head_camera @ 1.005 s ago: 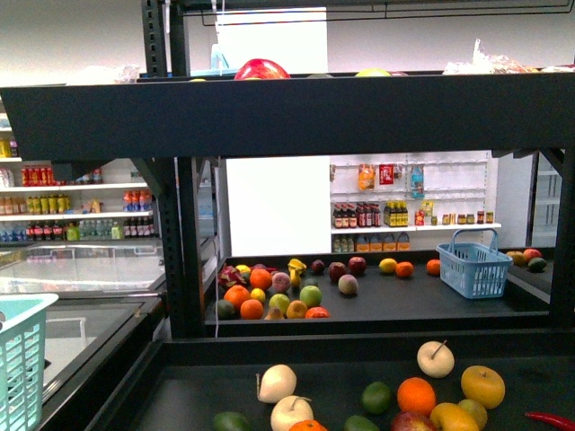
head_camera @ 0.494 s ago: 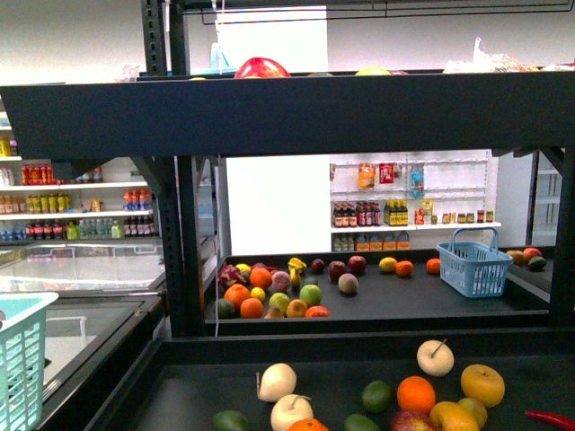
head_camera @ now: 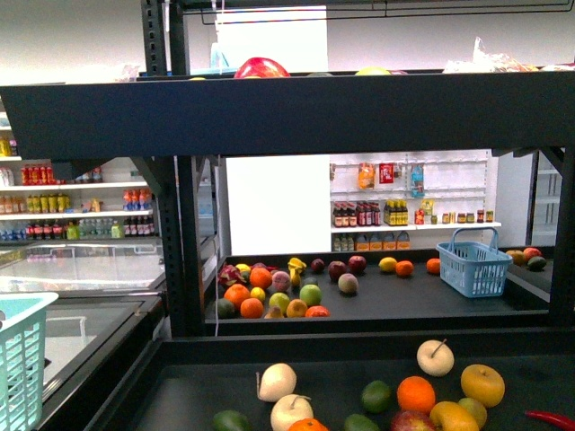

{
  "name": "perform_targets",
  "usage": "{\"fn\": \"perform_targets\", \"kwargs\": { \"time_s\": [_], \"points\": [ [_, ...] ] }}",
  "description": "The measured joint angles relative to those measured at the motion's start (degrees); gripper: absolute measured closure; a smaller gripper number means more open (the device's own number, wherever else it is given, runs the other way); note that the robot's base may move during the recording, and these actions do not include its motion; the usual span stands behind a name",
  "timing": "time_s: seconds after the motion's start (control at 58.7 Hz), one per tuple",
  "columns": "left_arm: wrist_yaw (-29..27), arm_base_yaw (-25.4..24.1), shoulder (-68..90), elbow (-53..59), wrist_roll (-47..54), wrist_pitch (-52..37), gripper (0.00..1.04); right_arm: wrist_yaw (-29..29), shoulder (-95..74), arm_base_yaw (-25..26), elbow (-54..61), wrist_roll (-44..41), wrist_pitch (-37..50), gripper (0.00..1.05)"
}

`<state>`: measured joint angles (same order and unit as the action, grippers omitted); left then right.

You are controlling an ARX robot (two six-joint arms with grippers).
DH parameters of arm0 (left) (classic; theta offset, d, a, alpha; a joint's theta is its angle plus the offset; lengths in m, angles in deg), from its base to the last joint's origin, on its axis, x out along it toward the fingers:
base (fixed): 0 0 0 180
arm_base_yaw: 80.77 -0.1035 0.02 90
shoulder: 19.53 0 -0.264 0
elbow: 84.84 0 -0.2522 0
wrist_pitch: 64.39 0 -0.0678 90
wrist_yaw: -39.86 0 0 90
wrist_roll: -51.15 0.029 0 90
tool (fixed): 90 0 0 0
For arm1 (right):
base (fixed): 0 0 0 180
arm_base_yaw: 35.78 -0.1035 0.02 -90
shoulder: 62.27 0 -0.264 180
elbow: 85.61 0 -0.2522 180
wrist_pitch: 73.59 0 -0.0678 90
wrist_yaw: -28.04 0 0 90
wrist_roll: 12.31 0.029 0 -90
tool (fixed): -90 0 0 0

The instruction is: Pick lemon from shelf

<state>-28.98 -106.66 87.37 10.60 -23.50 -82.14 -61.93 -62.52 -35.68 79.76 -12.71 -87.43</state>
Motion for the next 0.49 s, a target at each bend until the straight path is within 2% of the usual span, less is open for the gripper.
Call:
{"fn": "perform_targets", "kwargs": {
  "time_s": [0.392, 0.494],
  "points": [
    [-0.61, -0.42, 1.44, -1.64, 1.68, 4.37, 0.82, 0.0, 0.0, 0.0, 0.0, 0.0, 0.0, 0.07],
    [-0.31, -0.52, 1.25, -1.64, -0.28, 4.76, 0.88, 0.0, 0.0, 0.0, 0.0, 0.0, 0.0, 0.07]
  ]
}}
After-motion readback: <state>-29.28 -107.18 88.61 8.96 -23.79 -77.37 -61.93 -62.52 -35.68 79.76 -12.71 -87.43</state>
